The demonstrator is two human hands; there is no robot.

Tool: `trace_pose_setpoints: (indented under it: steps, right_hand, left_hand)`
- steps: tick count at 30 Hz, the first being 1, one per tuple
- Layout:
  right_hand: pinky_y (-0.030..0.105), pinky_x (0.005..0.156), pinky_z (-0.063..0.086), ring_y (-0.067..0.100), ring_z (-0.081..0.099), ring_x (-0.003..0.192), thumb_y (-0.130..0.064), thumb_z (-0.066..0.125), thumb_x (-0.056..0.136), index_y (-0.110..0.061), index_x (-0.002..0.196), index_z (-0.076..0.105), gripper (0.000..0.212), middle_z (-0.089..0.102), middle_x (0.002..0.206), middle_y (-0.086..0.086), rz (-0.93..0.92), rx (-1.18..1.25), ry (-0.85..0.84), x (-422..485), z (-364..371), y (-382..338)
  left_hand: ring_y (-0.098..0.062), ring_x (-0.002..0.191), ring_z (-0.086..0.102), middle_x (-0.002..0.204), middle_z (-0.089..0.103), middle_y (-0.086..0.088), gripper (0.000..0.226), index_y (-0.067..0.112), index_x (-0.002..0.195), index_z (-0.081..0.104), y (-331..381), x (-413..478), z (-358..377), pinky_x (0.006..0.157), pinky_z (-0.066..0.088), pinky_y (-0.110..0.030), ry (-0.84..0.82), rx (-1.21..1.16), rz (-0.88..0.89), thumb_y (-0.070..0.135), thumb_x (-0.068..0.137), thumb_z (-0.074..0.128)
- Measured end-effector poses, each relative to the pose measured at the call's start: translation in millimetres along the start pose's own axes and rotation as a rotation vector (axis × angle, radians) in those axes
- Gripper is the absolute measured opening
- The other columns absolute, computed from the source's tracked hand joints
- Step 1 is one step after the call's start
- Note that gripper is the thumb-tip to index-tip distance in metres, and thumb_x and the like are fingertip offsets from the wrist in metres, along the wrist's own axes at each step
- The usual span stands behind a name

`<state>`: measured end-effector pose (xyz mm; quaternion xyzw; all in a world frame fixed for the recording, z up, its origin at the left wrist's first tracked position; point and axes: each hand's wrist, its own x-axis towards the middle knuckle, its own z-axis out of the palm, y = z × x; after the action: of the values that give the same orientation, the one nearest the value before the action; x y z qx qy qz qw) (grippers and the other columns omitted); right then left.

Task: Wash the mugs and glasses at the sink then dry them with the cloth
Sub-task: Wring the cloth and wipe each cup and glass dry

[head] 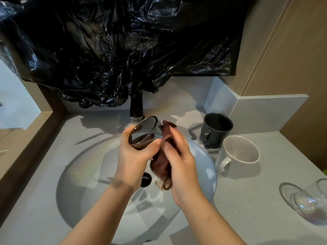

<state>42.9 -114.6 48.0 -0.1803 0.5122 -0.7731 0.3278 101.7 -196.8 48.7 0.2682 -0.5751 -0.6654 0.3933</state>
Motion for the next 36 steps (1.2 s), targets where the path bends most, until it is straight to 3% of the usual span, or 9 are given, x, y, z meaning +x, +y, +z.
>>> trace_pose_setpoints:
  steps: [3,7,11,15,20,24,28,32,36]
  right_hand:
    - [0.033,0.065,0.054,0.027,0.069,0.091,-0.041,0.044,0.092,-0.016,0.112,0.067,0.039,0.071,0.107,0.013,0.3,0.392,0.027,8.1,-7.1,-15.0]
    - [0.022,0.047,0.04,0.021,0.061,0.054,-0.051,0.04,0.088,-0.014,0.079,0.072,0.049,0.069,0.077,0.007,0.483,0.396,0.001,6.0,-7.8,-14.1]
    - [0.032,0.063,0.048,0.019,0.065,0.062,-0.03,0.048,0.091,-0.012,0.073,0.073,0.036,0.071,0.075,0.006,0.518,0.4,0.031,-0.1,-7.2,-9.2]
    - [0.03,0.056,0.048,0.022,0.059,0.066,-0.013,0.049,0.088,-0.009,0.092,0.065,0.017,0.064,0.08,0.01,0.533,0.351,0.112,0.8,-11.4,-13.5]
    - [0.035,0.07,0.049,0.031,0.059,0.091,-0.013,0.049,0.09,-0.001,0.119,0.062,0.034,0.064,0.109,0.018,0.601,0.333,0.147,0.9,-19.2,-25.7]
    - [0.04,0.067,0.055,0.029,0.064,0.072,-0.012,0.05,0.092,0.0,0.116,0.061,0.029,0.068,0.086,0.017,0.514,0.329,0.076,-8.0,-27.4,-40.9]
    - [0.039,0.051,0.056,0.033,0.068,0.068,-0.008,0.048,0.091,-0.002,0.122,0.057,0.034,0.069,0.094,0.024,0.383,0.361,0.058,-15.9,-45.6,-73.6]
    - [0.027,0.048,0.05,0.032,0.064,0.069,-0.013,0.047,0.09,-0.006,0.126,0.055,0.038,0.065,0.094,0.022,0.211,0.415,0.159,-17.5,-87.8,-118.4]
    - [0.02,0.036,0.044,0.029,0.056,0.069,-0.002,0.044,0.092,-0.011,0.096,0.061,0.02,0.062,0.088,0.018,0.002,0.255,0.32,-27.1,-134.1,-168.8]
  left_hand:
    - [-0.002,0.077,0.069,0.08,0.073,0.016,0.061,0.029,0.109,0.049,2.0,-5.3,-0.2,0.066,0.051,-0.014,-0.099,0.062,0.078,-0.002,0.064,0.079]
    - [0.008,0.094,0.062,0.097,0.065,0.022,0.077,0.041,0.111,0.044,5.2,-9.8,3.9,0.076,0.045,-0.005,-0.031,0.291,0.227,0.03,0.045,0.082]
    - [0.018,0.094,0.055,0.099,0.055,0.044,0.077,0.049,0.11,0.038,7.3,-7.0,3.4,0.075,0.039,0.001,0.017,0.488,0.328,0.032,0.049,0.082]
    - [-0.001,0.091,0.059,0.101,0.061,0.023,0.083,0.049,0.116,0.035,5.1,-9.5,2.8,0.071,0.042,-0.005,0.014,0.677,0.394,0.037,0.048,0.081]
    - [-0.023,0.094,0.064,0.107,0.065,0.006,0.083,0.041,0.12,0.032,8.6,-15.1,0.5,0.07,0.043,-0.025,-0.047,0.878,0.467,0.05,0.05,0.077]
    - [-0.015,0.087,0.06,0.097,0.062,0.011,0.086,0.028,0.128,0.041,30.3,-10.4,4.7,0.068,0.042,-0.022,-0.099,0.944,0.411,0.038,0.055,0.085]
    - [-0.001,0.083,0.056,0.089,0.057,0.022,0.072,0.035,0.111,0.044,49.7,-1.9,19.6,0.063,0.038,-0.009,-0.164,0.702,0.157,0.032,0.055,0.09]
    - [-0.008,0.088,0.064,0.089,0.066,0.01,0.069,0.033,0.096,0.053,52.1,1.5,58.4,0.071,0.048,-0.026,-0.23,0.369,-0.04,0.035,0.034,0.084]
    - [-0.012,0.09,0.066,0.095,0.067,0.006,0.07,0.033,0.097,0.052,48.0,-11.0,119.7,0.076,0.051,-0.031,-0.287,0.274,-0.014,0.036,0.035,0.084]
